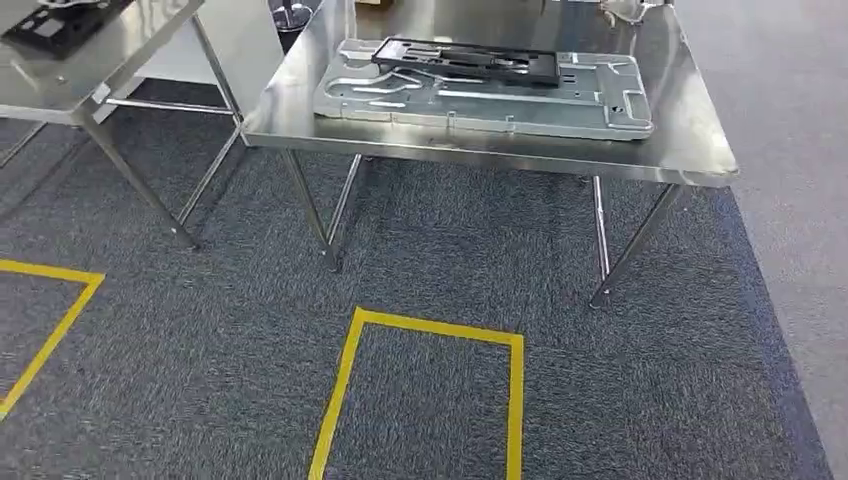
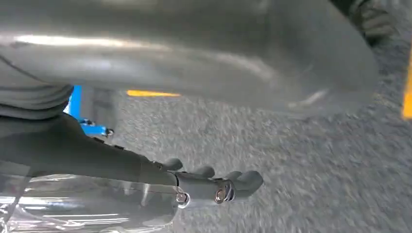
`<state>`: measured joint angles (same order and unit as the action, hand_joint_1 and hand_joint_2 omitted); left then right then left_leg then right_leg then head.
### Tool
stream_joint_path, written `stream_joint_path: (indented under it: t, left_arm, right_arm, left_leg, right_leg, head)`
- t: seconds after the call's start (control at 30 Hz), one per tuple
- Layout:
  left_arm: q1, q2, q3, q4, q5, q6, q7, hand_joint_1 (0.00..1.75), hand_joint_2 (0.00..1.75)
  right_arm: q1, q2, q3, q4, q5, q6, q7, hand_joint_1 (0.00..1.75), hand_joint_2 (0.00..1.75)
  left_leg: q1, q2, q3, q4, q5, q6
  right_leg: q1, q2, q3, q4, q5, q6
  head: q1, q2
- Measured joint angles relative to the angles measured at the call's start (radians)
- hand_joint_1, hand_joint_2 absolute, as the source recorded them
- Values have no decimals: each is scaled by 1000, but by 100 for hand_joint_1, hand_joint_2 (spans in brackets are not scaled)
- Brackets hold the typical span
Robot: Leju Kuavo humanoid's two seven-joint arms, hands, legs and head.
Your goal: Take the parts from the cabinet and place them on the table.
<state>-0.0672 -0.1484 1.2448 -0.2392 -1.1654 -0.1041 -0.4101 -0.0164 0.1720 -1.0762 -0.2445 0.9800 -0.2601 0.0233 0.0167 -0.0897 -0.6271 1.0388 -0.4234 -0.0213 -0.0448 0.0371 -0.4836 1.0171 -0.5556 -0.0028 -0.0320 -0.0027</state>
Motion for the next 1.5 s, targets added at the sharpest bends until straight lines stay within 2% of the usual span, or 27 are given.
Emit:
stream_joint_path:
  t: [0.03,0.07,0.13,0.2,0.23,0.3,0.33,0.4,0.47,0.5,0.57,0.63,0.67,0.73,0.8,0.83,0.87,0.97,1.0,1.07,1.13,1.2,1.23,1.3,1.33,1.37,1.5]
  left_arm:
    - [3,0,0,0,-3,-2,1,0,0]
    - [1,0,0,0,-7,-2,2,0,0]
    - [-3,2,-1,0,-11,-3,2,0,0]
    - [-2,3,-2,0,-17,-5,2,0,0]
    - [0,3,-2,0,-17,-5,3,0,0]
    - [0,4,-2,0,-17,-5,15,0,0]
    - [-1,4,-2,0,-18,-3,24,0,0]
    - [-2,5,-2,0,-20,1,30,0,0]
    - [6,5,-2,0,-22,1,33,0,0]
    - [8,5,-2,0,-23,1,33,0,0]
    - [8,4,-2,1,-26,1,34,0,0]
    - [6,5,-2,1,-27,1,35,0,0]
    - [6,5,-2,1,-27,1,35,0,0]
    - [9,5,-2,1,-26,2,35,0,0]
    - [9,5,-2,1,-27,2,36,0,0]
    - [8,5,-2,1,-27,2,36,0,0]
    - [6,4,-2,2,-27,2,36,0,0]
    - [9,4,-2,2,-27,2,36,0,0]
    - [10,6,-2,2,-27,2,36,0,0]
    - [9,6,-3,2,-28,1,37,0,0]
    - [5,6,-2,2,-27,1,36,0,0]
    - [6,6,-2,2,-27,3,36,0,0]
    - [9,6,-2,2,-28,7,35,0,0]
    - [10,6,-2,2,-29,14,35,0,0]
    - [8,7,-2,2,-30,16,34,0,0]
    - [4,6,-3,2,-32,17,34,0,0]
    - [8,7,-2,2,-35,19,32,0,0]
  right_arm:
    - [-2,0,-6,5,0,15,0,0,0]
    - [-2,-2,-10,6,2,28,0,0,0]
    - [1,-5,-14,11,2,64,-5,0,0]
    - [1,-29,-19,21,7,117,-11,0,0]
    - [1,-42,-18,27,11,140,-13,0,0]
    - [0,-65,-18,38,19,168,-13,0,0]
    - [-2,-70,-18,41,23,177,-13,0,0]
    - [-1,-79,-18,47,28,193,-10,0,0]
    - [-6,-83,-18,48,30,201,-8,0,0]
    - [-10,-83,-18,49,32,203,-8,0,0]
    - [-3,-83,-18,49,32,202,-6,0,0]
    - [1,-75,-18,50,33,203,-6,0,0]
    - [3,-68,-18,51,33,202,-5,0,0]
    - [5,-56,-18,50,33,201,-5,0,0]
    - [6,-47,-18,50,33,201,-5,0,0]
    - [7,-46,-18,50,33,201,-5,0,0]
    - [8,-45,-18,50,33,201,-5,0,0]
    - [5,-45,-18,50,33,201,-4,0,0]
    - [2,-45,-18,51,33,202,-4,0,0]
    - [6,-47,-18,50,33,202,-4,0,0]
    - [11,-56,-18,51,33,201,-3,0,0]
    - [11,-69,-18,52,37,211,0,0,0]
    - [10,-74,-18,53,41,221,3,0,0]
    - [9,-80,-18,55,45,239,11,0,0]
    - [9,-82,-18,55,48,248,14,0,0]
    - [9,-82,-18,55,52,255,18,0,0]
    - [-4,-82,-18,56,61,267,13,0,0]
  left_leg:
    - [-3,41,-13,29,-32,-2]
    - [-3,63,-38,89,-80,-5]
    - [-2,76,-94,239,-163,-11]
    - [-1,80,-94,290,-162,-13]
    - [-1,84,-57,247,-135,-11]
    - [-2,107,54,83,-76,-3]
    - [-6,150,103,4,-80,5]
    - [-21,154,105,-14,-81,22]
    - [-22,138,96,-20,-81,31]
    - [-13,127,107,-39,-70,42]
    - [-10,112,103,-48,-57,55]
    - [-13,91,94,-47,-51,63]
    - [-15,78,91,-45,-51,64]
    - [-16,52,91,-41,-50,62]
    - [-15,24,92,-33,-53,58]
    - [-14,12,87,-26,-56,53]
    - [-22,6,75,-12,-61,44]
    - [-11,-26,63,-17,-54,23]
    - [-13,-34,62,-15,-54,17]
    - [-14,45,37,44,-97,10]
    - [-8,73,-38,197,-174,-1]
    - [-4,79,-81,284,-191,-7]
    - [-3,83,-67,259,-166,-9]
    - [-3,97,13,105,-83,-6]
    - [-4,130,61,19,-49,-3]
    - [-17,169,74,-17,-64,5]
    - [-18,121,68,-25,-55,34]
  right_leg:
    - [3,-9,-4,0,4,-7]
    - [6,-23,-9,0,8,-14]
    - [13,-57,-21,1,14,-19]
    - [16,-87,-30,3,18,-18]
    - [16,-99,-31,5,19,-16]
    - [16,-122,-30,6,20,-14]
    - [18,-132,-26,6,20,-10]
    - [23,-151,-25,4,23,5]
    - [22,-169,-18,-6,28,17]
    - [25,-168,-15,-7,25,26]
    - [22,-73,-47,63,-32,28]
    - [21,-45,-127,222,-110,26]
    - [21,-43,-157,280,-123,26]
    - [22,-41,-156,264,-75,25]
    - [20,-26,-85,102,26,20]
    - [19,14,-57,30,50,15]
    - [17,53,-52,10,36,14]
    - [27,22,-55,13,38,6]
    - [14,7,-52,2,45,-4]
    - [14,-17,-46,-5,48,-15]
    - [17,-47,-47,-5,46,-17]
    - [16,-74,-47,-4,43,-16]
    - [16,-85,-45,-4,41,-15]
    - [13,-109,-36,-4,35,-8]
    - [14,-120,-30,-4,32,-3]
    - [22,-130,-29,-1,27,5]
    - [23,-164,-11,-13,24,29]
  head:
    - [-1,0]
    - [-1,0]
    - [-1,0]
    - [-1,0]
    - [-1,0]
    - [-1,0]
    - [-1,0]
    - [-1,0]
    - [-1,0]
    - [0,0]
    - [0,0]
    - [-1,0]
    - [0,0]
    - [0,0]
    - [0,0]
    - [0,0]
    - [-1,0]
    - [0,0]
    - [-1,0]
    - [-1,0]
    - [-1,0]
    - [-2,0]
    - [-1,0]
    - [-1,0]
    - [-2,0]
    - [-2,0]
    - [-1,0]
